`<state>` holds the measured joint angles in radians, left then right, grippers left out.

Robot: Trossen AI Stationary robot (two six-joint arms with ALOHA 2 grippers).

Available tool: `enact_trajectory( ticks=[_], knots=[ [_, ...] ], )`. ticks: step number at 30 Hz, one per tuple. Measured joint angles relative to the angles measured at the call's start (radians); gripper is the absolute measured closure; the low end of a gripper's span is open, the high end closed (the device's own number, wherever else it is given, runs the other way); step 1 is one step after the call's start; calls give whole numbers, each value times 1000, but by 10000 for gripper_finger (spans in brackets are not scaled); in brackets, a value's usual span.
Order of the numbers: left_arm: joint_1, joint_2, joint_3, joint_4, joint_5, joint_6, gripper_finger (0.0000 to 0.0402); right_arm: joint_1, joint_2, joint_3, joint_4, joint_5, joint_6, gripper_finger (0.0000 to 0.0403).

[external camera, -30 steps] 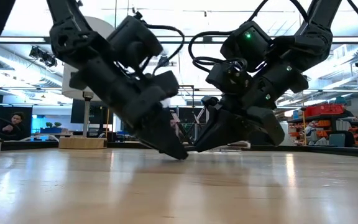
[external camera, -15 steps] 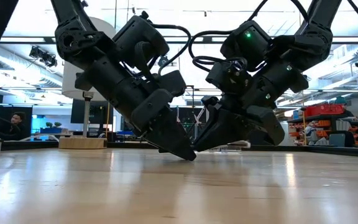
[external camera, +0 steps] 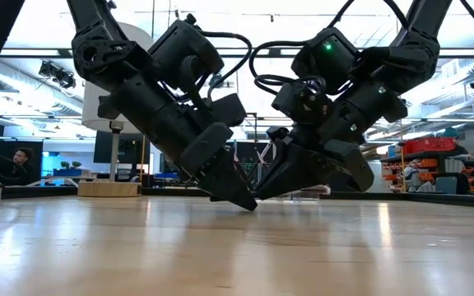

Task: Pick & Place Makeup Supplies
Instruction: Put the makeup brush into the transparent organizer

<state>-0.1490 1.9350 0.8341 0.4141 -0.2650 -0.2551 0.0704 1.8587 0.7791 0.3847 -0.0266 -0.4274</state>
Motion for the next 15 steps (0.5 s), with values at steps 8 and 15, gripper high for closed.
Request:
enact_trajectory(
  ticks=[8, 15],
  knots=[
    [2, 0, 0, -1, -18, -33, 379, 4, -6, 0, 2, 75, -10, 324],
    [1, 0, -1, 0, -84, -56, 371, 31, -132, 0, -75, 188, -52, 280]
  ],
)
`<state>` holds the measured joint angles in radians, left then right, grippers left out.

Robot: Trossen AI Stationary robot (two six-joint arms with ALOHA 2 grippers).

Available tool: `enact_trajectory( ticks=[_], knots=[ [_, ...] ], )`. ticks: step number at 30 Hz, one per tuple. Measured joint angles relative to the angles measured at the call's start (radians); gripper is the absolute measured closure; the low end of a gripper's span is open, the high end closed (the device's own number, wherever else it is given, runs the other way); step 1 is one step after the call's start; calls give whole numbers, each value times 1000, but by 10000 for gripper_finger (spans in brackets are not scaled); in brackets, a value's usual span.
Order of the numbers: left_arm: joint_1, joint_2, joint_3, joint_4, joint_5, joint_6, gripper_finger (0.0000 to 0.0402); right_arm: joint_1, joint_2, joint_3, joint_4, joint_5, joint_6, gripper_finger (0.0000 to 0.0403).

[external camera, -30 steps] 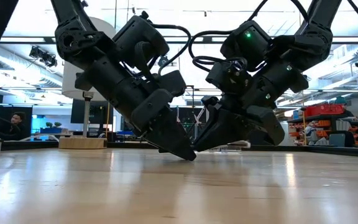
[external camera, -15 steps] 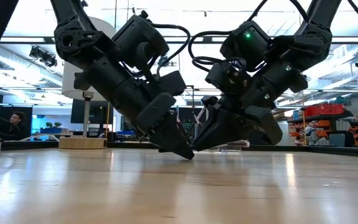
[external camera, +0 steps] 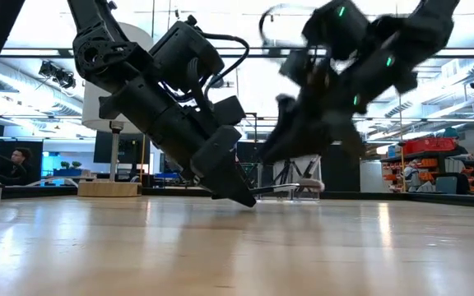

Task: Pick & Place Makeup Supplies
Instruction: Put the makeup brush into the transparent organizer

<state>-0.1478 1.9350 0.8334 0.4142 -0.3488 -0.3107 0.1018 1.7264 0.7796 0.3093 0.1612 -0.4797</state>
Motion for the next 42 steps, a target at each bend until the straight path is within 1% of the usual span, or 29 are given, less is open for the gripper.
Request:
enact_trajectory(
  ticks=[2, 5, 8, 11, 13, 16, 18, 19, 21, 23, 25, 27, 29, 31, 34, 38, 42],
  knots=[
    [0, 0, 0, 2, -9, 0, 378, 11, -69, 0, -50, 28, 15, 271],
    [0, -1, 0, 7, -15, 0, 378, 24, -195, 0, -145, 68, 51, 263],
    [0, -20, 0, 11, -19, 0, 378, 38, -335, 0, -262, 73, 78, 261],
    [0, -64, 0, 10, -53, 12, 375, 52, -472, -1, -373, 69, 125, 266],
    [0, -103, 0, 9, -73, 37, 373, 54, -555, -25, -397, 67, 164, 271],
    [0, -167, 0, 7, -79, 88, 377, 54, -656, -130, -349, 67, 205, 280],
    [0, -209, 0, 13, -82, 121, 377, 53, -702, -242, -228, 64, 212, 284],
    [0, -225, 0, 19, -88, 141, 377, 51, -713, -311, -123, 63, 212, 284],
    [0, -238, 0, 79, -92, 180, 375, 44, -711, -442, 154, 58, 194, 285],
    [0, -240, 0, 152, -84, 213, 372, 26, -687, -542, 420, 23, 169, 285],
    [0, -240, 0, 210, -68, 238, 374, -2, -670, -610, 620, -43, 196, 284],
    [0, -241, 0, 232, -61, 255, 377, -34, -652, -638, 752, -136, 254, 278],
    [1, -241, 0, 259, -58, 278, 377, -62, -637, -633, 798, -218, 301, 270],
    [1, -241, 0, 290, -58, 295, 377, -81, -618, -620, 787, -258, 327, 259],
    [1, -241, 0, 293, -58, 297, 372, -98, -573, -603, 773, -266, 344, 241],
    [1, -241, 0, 309, -58, 298, 377, -108, -495, -571, 787, -266, 343, 219],
    [1, -241, 0, 314, -52, 298, 375, -108, -406, -498, 807, -267, 347, 206]
  ],
)
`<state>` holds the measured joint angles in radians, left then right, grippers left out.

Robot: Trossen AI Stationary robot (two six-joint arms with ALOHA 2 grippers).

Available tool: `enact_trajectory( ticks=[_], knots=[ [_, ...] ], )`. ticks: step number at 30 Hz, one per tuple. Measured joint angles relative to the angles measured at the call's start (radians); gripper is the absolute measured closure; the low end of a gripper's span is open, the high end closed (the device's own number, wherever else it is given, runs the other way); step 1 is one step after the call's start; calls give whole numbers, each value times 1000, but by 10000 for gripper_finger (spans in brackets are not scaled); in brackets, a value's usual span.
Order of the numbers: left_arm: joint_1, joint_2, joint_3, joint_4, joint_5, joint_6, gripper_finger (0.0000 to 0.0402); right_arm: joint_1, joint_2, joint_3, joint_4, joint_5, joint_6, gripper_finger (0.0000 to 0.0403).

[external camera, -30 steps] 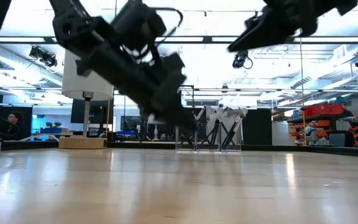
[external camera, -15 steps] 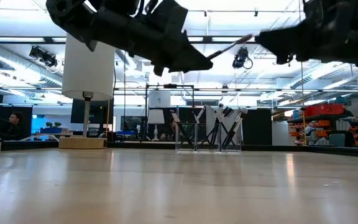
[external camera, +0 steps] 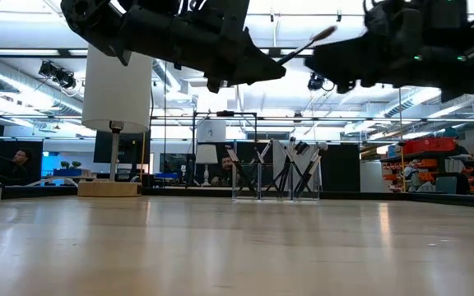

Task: Pick & Place Makeup Supplies
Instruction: Put the makeup brush into the transparent organizer

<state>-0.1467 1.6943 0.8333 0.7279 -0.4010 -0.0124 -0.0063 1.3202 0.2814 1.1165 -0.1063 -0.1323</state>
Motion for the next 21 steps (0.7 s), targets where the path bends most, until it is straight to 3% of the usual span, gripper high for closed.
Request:
enact_trajectory(
  ticks=[8, 21],
  knots=[
    [0, 0, 0, -22, 6, 2, 377, 0, 122, 110, 8, -67, -33, 213],
    [-2, 0, 0, -25, 19, 8, 372, -3, 125, 121, 14, -123, -2, 280]
  ],
)
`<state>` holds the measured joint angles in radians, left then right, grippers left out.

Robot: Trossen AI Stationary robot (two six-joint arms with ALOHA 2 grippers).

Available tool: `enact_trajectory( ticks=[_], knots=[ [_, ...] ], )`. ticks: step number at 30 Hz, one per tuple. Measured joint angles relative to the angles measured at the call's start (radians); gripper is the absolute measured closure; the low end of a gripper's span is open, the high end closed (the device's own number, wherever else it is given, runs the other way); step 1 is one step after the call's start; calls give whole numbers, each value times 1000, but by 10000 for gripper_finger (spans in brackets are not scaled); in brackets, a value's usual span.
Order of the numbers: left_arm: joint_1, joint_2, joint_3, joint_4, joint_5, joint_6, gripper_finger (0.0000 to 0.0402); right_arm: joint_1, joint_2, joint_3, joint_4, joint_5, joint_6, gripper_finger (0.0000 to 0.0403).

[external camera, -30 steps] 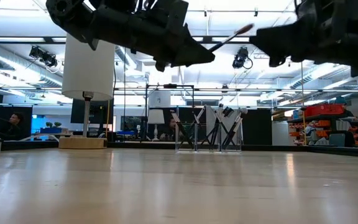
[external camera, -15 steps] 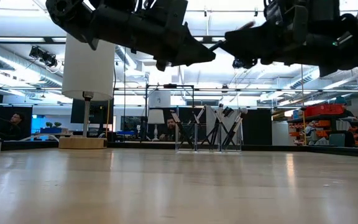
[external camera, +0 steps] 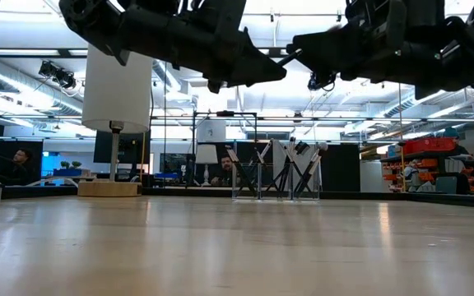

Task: Pick & Place Makeup Supplies
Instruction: Put the makeup brush into the transparent organizer

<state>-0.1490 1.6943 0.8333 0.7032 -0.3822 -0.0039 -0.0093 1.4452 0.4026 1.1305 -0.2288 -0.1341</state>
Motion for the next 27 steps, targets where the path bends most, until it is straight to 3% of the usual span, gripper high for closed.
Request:
enact_trajectory(
  ticks=[11, 20, 27],
  knots=[
    [2, 0, 0, -2, 47, 43, 366, -36, 0, 0, 0, -72, 24, 385],
    [2, 0, 0, -5, 39, 42, 334, -36, -1, 0, -12, -67, 46, 388],
    [0, 0, 0, -22, 10, 60, 310, -57, -38, 0, -164, 55, 21, 388]
  ],
)
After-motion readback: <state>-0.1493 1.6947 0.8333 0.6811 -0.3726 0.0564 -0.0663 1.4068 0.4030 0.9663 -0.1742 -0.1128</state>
